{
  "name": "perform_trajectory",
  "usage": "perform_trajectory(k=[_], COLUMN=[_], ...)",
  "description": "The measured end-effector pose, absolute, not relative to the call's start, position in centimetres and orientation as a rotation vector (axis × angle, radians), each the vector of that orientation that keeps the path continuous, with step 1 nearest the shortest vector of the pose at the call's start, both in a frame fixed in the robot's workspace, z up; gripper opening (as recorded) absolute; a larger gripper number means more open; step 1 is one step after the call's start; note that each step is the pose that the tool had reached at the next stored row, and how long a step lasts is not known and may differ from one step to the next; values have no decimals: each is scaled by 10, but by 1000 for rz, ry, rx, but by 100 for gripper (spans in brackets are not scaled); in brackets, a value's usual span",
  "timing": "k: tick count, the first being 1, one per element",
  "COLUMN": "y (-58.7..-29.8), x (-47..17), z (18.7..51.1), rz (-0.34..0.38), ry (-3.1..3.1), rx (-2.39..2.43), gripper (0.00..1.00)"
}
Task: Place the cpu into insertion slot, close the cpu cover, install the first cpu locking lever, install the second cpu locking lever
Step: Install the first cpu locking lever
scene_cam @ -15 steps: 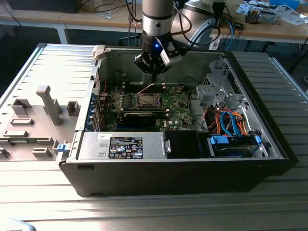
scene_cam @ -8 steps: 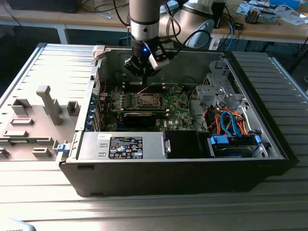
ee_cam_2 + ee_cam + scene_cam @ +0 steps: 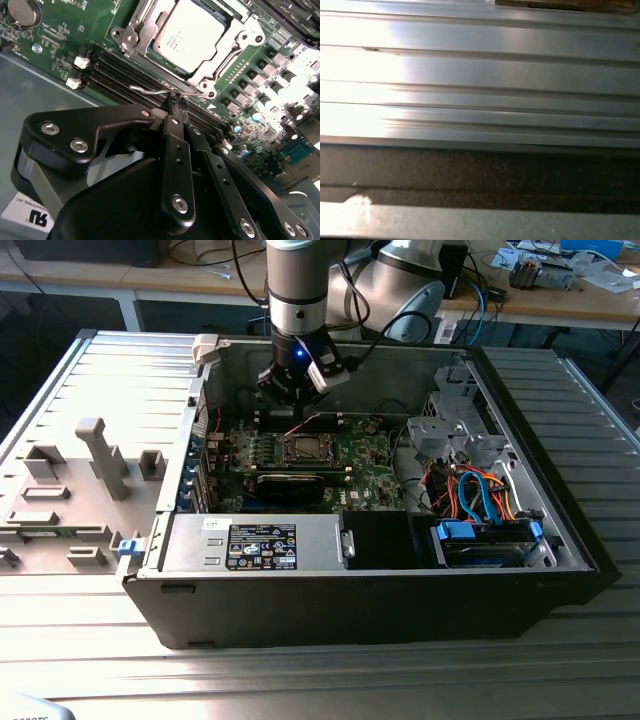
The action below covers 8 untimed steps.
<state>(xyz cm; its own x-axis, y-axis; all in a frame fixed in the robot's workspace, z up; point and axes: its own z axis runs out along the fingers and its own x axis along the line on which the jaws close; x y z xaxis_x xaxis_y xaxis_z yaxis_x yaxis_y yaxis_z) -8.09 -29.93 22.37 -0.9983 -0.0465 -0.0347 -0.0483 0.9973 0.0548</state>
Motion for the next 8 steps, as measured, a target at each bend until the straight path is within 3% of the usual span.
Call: perform_trajectory(k=[8], y=[-299], x=[-79], z=[219], rz=[86], ry=[3106], rx=[-77], gripper=[11])
